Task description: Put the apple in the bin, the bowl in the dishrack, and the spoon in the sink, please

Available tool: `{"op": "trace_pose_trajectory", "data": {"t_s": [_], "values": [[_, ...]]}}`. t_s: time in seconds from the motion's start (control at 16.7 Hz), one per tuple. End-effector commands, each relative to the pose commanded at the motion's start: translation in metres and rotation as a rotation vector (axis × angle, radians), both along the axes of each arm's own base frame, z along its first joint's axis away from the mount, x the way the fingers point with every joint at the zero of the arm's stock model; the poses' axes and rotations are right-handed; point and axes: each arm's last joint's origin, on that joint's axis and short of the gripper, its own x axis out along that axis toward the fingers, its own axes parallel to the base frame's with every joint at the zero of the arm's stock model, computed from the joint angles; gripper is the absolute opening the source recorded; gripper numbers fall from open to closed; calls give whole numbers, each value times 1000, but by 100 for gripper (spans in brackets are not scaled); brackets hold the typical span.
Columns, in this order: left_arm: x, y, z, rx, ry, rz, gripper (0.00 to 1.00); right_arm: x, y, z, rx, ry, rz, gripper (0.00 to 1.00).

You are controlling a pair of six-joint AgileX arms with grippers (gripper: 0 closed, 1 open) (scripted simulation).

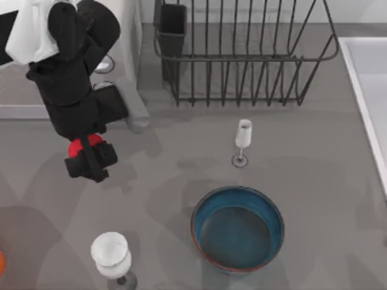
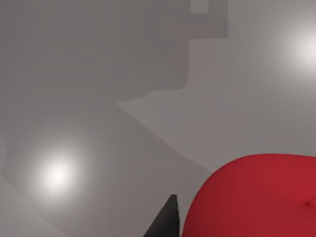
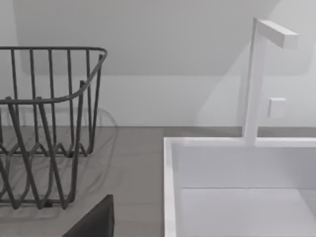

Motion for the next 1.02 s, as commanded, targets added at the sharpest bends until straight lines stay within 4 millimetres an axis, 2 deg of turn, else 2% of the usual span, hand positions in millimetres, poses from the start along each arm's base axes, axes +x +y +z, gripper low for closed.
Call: {"op": "trace_pose_trajectory", "data": {"t_s": [0.24,0.36,0.48,0.6,0.78,0.9,1.02], "values": [[0,5,0,2,1,18,0,0,0,0,0,0,0,100],[-1,25,8,4,-5,96,0,0,0,0,0,0,0,100],[-5,58,18,9,-12,234,0,0,0,0,0,0,0,100],[-15,103,28,20,-13,425,0,0,0,0,0,0,0,100],[-47,170,42,40,-12,753,0,0,0,0,0,0,0,100],[-73,199,50,49,-21,935,0,0,0,0,0,0,0,100],[-94,214,56,54,-39,1065,0,0,0,0,0,0,0,100]]}}
